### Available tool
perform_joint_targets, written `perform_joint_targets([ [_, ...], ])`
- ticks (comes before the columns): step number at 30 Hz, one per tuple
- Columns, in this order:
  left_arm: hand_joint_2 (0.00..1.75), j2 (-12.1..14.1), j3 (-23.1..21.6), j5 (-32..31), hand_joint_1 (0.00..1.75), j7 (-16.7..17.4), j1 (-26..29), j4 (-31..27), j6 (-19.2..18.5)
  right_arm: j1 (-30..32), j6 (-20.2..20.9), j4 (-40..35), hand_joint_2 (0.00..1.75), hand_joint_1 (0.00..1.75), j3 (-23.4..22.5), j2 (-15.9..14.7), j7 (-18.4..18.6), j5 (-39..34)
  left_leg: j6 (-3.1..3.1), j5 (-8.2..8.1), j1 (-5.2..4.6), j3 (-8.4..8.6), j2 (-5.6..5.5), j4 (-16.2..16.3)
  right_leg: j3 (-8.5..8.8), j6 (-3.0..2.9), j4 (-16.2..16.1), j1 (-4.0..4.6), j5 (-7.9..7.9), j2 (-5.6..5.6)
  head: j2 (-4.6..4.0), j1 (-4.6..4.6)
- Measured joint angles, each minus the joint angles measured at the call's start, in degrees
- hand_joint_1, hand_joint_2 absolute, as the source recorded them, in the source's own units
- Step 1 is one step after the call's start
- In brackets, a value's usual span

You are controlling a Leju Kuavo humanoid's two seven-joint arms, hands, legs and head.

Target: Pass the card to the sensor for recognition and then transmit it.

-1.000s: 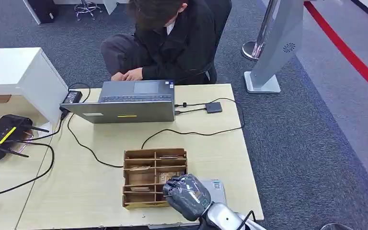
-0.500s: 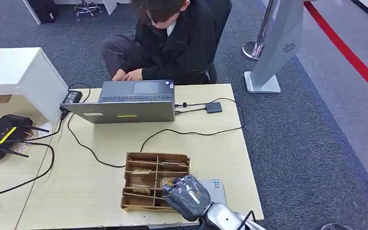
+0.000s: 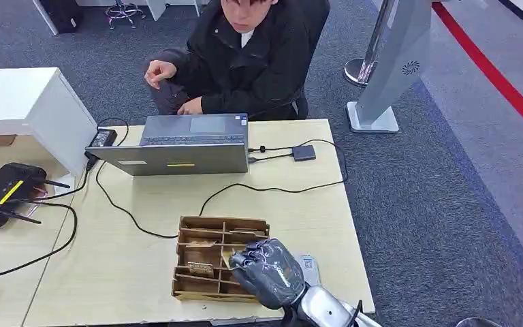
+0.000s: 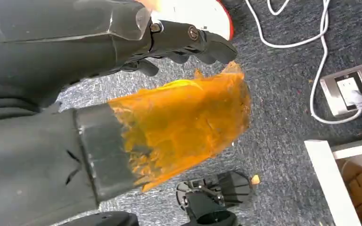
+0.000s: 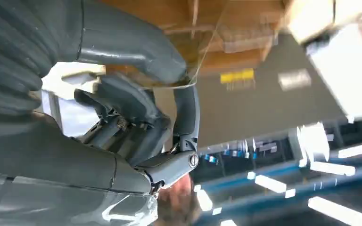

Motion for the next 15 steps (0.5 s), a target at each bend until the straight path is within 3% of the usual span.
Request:
perform_joint_targets([
  [15, 0.0, 0.0, 1.46, 1.36, 0.0, -1.33, 0.38, 0.0, 0.92, 1.82, -5.88, -12.22, 1.75, 1.75, -3.84, -2.93, -1.55, 0.48, 0.0, 0.0, 0.0, -0.01, 0.0, 0.0, 0.0, 0.0, -0.01, 0.0, 0.0, 0.0, 0.0, 0.0],
])
